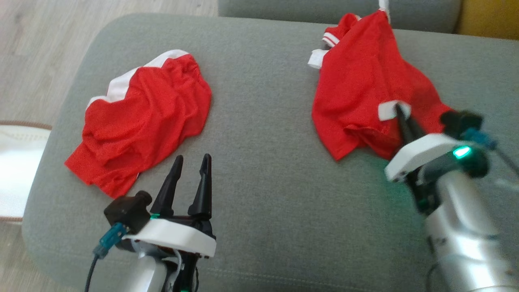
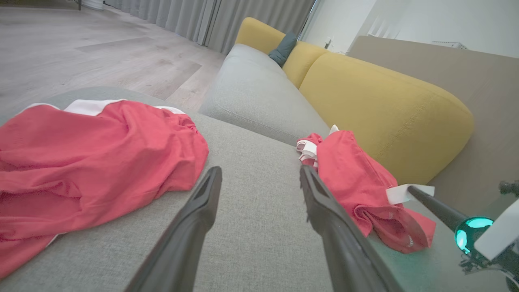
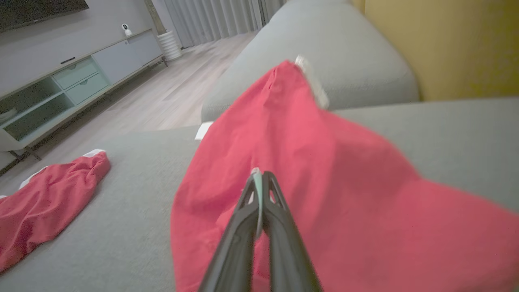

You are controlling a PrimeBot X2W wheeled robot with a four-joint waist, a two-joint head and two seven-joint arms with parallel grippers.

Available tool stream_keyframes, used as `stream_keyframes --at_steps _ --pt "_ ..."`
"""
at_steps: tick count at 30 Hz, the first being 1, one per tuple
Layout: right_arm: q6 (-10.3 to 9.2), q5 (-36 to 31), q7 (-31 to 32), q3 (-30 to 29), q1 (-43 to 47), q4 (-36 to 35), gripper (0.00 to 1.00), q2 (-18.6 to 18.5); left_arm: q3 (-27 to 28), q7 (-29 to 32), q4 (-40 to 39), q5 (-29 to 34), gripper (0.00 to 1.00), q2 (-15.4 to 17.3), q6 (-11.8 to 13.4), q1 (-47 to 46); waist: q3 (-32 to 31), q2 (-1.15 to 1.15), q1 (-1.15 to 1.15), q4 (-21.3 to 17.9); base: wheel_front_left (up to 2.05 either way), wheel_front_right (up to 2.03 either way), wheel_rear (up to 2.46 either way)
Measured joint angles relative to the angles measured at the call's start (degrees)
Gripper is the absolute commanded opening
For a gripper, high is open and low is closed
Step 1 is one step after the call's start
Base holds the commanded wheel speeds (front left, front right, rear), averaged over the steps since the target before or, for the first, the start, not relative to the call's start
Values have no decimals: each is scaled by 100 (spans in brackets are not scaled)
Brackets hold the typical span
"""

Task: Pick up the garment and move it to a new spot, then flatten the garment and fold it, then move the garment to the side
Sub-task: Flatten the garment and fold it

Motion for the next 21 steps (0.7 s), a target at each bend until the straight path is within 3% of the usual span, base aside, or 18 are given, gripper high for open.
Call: stream_keyframes --at_steps 3,9,15,21 --pt "0 -181 296 -171 -109 -410 0 -453 22 0 -1 0 100 0 -1 5 -85 0 0 -102 0 0 0" --pt "0 -465 1147 -571 -730 -881 0 -1760 -45 0 -10 -2 100 0 -7 7 -118 0 0 -171 0 0 0" --pt "1 -859 1474 -42 -1341 -692 0 -2586 -147 0 -14 -63 100 0 -42 1 18 0 0 -23 0 0 0" --pt "0 -1327 1460 41 -2229 -53 0 -3398 -155 0 4 -63 100 -1 -57 -44 201 0 0 232 0 0 0"
